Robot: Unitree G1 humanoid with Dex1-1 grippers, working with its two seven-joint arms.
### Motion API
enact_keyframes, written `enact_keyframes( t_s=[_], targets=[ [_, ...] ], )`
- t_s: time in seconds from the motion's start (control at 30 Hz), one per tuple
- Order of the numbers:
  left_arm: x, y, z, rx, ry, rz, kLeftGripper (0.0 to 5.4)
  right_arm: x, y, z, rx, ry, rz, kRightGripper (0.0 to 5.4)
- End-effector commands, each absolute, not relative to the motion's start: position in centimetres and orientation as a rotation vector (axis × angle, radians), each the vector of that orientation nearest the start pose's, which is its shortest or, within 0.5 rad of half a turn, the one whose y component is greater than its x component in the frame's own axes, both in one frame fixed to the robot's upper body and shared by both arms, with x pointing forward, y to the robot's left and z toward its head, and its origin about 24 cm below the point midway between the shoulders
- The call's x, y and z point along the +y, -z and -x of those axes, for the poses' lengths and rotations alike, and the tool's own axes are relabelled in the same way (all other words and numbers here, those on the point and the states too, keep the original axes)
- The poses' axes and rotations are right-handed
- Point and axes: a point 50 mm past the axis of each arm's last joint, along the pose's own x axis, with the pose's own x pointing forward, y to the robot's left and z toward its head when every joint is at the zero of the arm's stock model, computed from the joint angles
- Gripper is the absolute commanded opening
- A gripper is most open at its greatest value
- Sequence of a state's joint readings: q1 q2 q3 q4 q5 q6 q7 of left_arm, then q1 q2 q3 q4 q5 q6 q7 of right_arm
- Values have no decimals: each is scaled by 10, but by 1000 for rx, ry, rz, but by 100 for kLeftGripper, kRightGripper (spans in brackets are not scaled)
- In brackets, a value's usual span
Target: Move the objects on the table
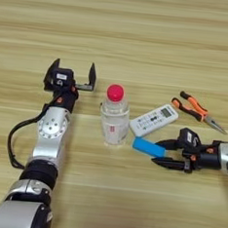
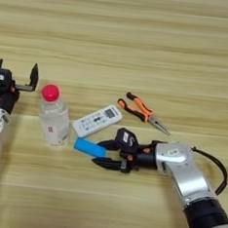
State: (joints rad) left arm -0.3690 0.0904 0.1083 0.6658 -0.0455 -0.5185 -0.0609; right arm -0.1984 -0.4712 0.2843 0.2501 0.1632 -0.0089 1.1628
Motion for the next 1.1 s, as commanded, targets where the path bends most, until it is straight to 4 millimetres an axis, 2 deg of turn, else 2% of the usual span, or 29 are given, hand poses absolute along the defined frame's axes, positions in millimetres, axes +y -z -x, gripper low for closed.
enact_keyframes(
  t_s=[0.03, 0.13, 0.43, 0.77, 0.9, 1.1],
  targets=[
    [167, -44, -313, -229, 20, -35, 540, -150, -25, -245, 311, -1355, 249, 159],
    [168, -45, -313, -230, 19, -35, 540, -150, -26, -245, 306, -1352, 247, 141],
    [168, -44, -313, -229, 19, -35, 540, -148, -31, -244, 275, -1359, 238, 141],
    [168, -45, -313, -230, 20, -35, 540, -134, -45, -218, 232, -1517, 202, 141],
    [168, -45, -313, -230, 21, -35, 540, -132, -42, -207, 269, -1575, 236, 141],
    [167, -45, -313, -231, 21, -35, 540, -135, -27, -195, 360, -1617, 308, 141]
  ],
)
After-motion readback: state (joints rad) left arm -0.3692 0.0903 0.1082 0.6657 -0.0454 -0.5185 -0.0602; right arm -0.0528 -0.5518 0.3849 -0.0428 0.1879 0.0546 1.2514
